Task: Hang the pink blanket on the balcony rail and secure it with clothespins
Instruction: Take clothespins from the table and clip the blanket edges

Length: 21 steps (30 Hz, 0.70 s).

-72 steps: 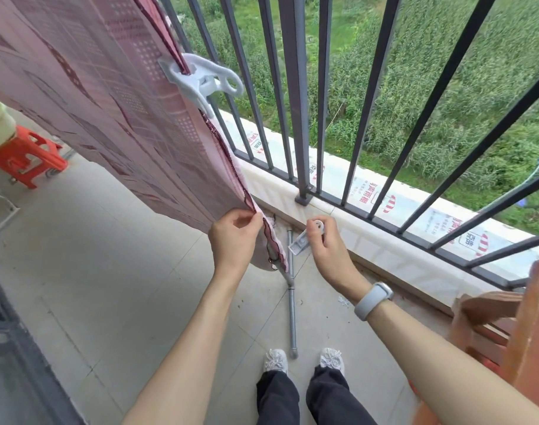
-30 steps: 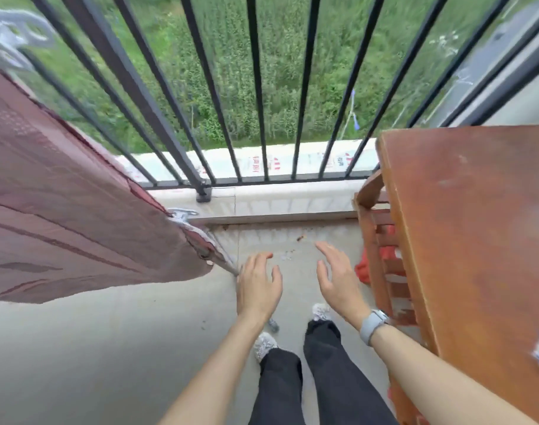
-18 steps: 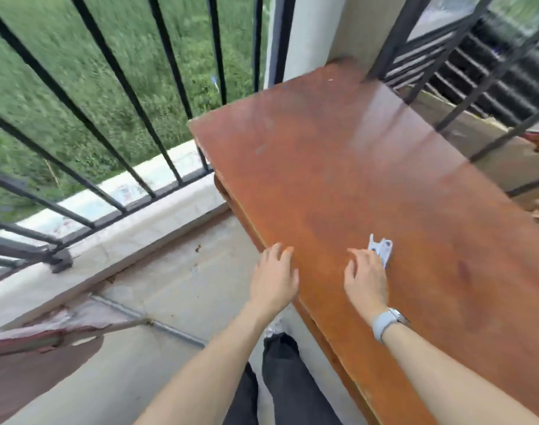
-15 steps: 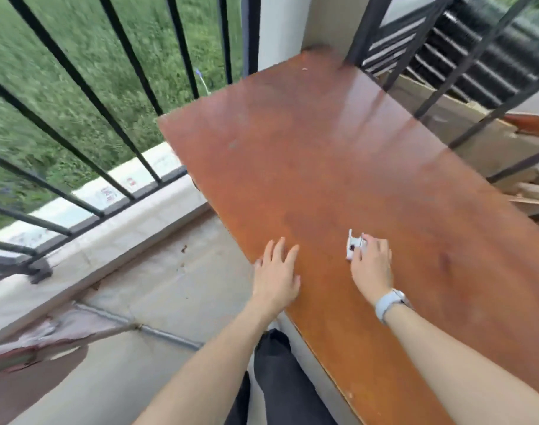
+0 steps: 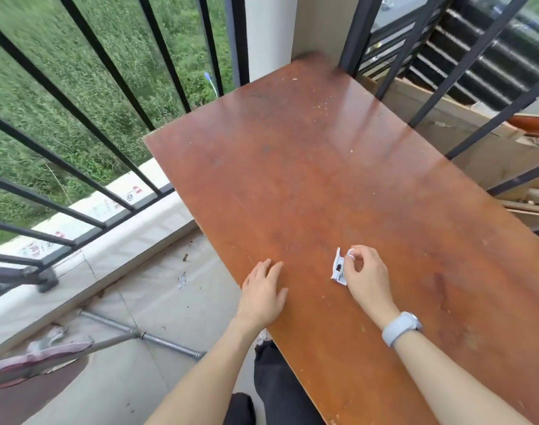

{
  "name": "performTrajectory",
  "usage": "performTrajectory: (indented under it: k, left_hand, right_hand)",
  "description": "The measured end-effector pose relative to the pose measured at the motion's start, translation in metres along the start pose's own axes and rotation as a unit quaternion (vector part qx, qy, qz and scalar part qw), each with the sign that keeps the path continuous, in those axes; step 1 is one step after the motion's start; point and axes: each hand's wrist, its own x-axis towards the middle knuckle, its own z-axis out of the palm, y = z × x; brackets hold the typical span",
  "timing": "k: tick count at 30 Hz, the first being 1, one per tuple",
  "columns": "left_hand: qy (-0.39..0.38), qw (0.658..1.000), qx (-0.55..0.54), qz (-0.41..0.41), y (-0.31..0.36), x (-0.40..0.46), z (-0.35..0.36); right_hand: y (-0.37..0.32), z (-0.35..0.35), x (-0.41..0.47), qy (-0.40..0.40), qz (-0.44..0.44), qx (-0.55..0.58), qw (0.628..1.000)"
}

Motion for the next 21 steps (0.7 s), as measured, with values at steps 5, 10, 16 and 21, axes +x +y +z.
performTrajectory:
  k: [5, 10, 16, 21]
  left_hand:
    - [0.168, 0.978, -0.096, -0.081, -0.038, -0.042, -0.049]
    - [0.33, 0.923, -0.07, -0.184, -0.125, -0.139, -0.106]
    - [0.462, 0.815, -0.064, -0.345, -0.231, -0.324, -0.128]
    - [0.527, 0.708, -0.09, -0.461, -0.311, -0.515, -0.098]
  right_hand:
    - [-0.087, 0.035, -0.029, -0.052, -0.123, 0.063, 0.989]
    - [-0.189, 0.103, -0.097, -0.215, -0.267, 0.081, 0.936]
    - [-0.286, 0.2, -0.259, -0.378, -0.43, 0.055, 0.818]
    - [-0.338, 0.267, -0.444, -0.484, -0.526, 0.033, 0.699]
